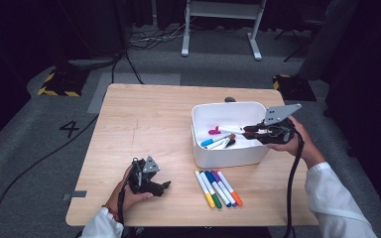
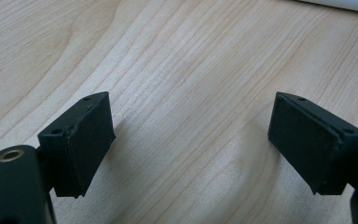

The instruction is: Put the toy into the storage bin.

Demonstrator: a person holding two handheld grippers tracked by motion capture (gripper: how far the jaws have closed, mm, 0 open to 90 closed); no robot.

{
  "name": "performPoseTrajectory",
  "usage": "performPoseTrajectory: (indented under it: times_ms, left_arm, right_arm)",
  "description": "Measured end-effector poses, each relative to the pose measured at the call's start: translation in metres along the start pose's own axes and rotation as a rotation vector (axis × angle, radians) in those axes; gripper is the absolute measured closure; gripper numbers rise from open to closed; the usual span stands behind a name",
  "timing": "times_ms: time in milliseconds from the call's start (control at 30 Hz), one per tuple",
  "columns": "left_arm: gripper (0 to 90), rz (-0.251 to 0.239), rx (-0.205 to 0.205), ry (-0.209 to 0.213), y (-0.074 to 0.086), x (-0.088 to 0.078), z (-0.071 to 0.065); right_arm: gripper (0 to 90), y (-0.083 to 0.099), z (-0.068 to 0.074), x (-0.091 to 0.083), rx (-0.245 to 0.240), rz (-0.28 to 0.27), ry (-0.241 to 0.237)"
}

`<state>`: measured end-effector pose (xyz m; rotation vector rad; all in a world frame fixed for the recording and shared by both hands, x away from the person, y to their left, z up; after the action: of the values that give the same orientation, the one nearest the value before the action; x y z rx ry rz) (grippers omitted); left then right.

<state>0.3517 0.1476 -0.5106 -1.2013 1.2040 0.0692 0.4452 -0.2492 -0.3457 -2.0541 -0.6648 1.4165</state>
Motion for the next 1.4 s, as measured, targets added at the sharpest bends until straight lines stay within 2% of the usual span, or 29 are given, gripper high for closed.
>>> performPoseTrajectory:
  times_ms: [300, 533, 700, 833, 1000, 1100, 1300, 1400]
  left_arm:
    - [14.4, 0.0, 0.0, 0.0, 0.0, 0.0, 0.0]
    - [14.4, 0.0, 0.001, 0.0, 0.0, 0.0, 0.0]
    - [14.4, 0.0, 0.0, 0.0, 0.0, 0.0, 0.0]
    - [14.4, 0.0, 0.001, 0.0, 0.0, 0.0, 0.0]
    - [14.4, 0.0, 0.001, 0.0, 0.0, 0.0, 0.0]
    - [14.4, 0.0, 0.001, -0.001, 0.0, 0.0, 0.0]
    - [14.4, 0.0, 0.0, -0.001, 0.0, 0.0, 0.0]
    - [14.4, 0.0, 0.0, -0.001, 0.0, 0.0, 0.0]
  right_arm:
    - [74.6, -0.007, -0.008, 0.031, -0.037, 0.141, -0.104]
    - [74.6, -0.001, -0.007, 0.04, -0.049, 0.258, -0.216]
    - [74.3, 0.001, -0.007, 0.04, -0.062, 0.294, -0.23]
    - [68.4, 0.001, -0.007, 0.041, -0.056, 0.305, -0.194]
    - [60.2, 0.001, -0.007, 0.039, -0.037, 0.269, -0.148]
    - [55.7, 0.002, -0.009, 0.031, 0.001, 0.219, -0.097]
    - [43.8, 0.006, -0.005, 0.004, 0.115, 0.087, 0.062]
    - [38.6, 0.008, -0.001, -0.011, 0.157, 0.048, 0.115]
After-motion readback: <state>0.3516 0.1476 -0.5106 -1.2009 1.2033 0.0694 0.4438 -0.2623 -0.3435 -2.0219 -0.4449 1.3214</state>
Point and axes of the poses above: each handheld gripper's, and its own axes: x roughly forward along the jaws, y roughly out of its underside, z roughly to its left, the point moved 1 cm from there along x, roughly forward along the jaws, and after that the axes turned 9 degrees about -x, right-handed, at the moved point
